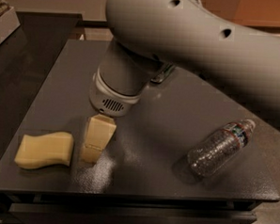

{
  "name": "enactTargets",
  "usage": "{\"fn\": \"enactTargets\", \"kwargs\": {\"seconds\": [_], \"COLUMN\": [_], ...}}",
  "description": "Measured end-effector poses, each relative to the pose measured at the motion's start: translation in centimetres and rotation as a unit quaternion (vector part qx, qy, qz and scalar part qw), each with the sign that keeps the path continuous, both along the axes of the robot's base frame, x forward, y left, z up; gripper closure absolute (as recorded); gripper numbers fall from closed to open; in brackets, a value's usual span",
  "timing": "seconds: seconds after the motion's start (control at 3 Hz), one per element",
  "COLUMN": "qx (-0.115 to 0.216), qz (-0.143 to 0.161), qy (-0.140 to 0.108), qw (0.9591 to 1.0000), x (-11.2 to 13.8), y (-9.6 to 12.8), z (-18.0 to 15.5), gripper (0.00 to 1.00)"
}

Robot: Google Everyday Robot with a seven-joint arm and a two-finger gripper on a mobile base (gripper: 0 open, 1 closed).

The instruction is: Pick sponge

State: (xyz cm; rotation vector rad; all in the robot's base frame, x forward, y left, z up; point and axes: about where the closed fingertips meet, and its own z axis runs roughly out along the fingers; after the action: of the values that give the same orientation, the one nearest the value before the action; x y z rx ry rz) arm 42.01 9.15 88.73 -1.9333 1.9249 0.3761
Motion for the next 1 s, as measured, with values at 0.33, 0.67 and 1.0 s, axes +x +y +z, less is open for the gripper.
{"fn": "enactTargets", "kwargs": {"seconds": [0.33,0.67,1.0], "qx": [0.010,-0.001,-0.018], "qz": [-0.008,0.017,0.048], "qy": [-0.020,-0.030,-0.028], "qw": [0.9997,0.9994,0.9983], "x": [0.3,0.0,-0.9], "y": [3.0,6.0,8.1], "z": [-1.4,-2.8,-4.2], "gripper": [0.00,0.00,0.00]}}
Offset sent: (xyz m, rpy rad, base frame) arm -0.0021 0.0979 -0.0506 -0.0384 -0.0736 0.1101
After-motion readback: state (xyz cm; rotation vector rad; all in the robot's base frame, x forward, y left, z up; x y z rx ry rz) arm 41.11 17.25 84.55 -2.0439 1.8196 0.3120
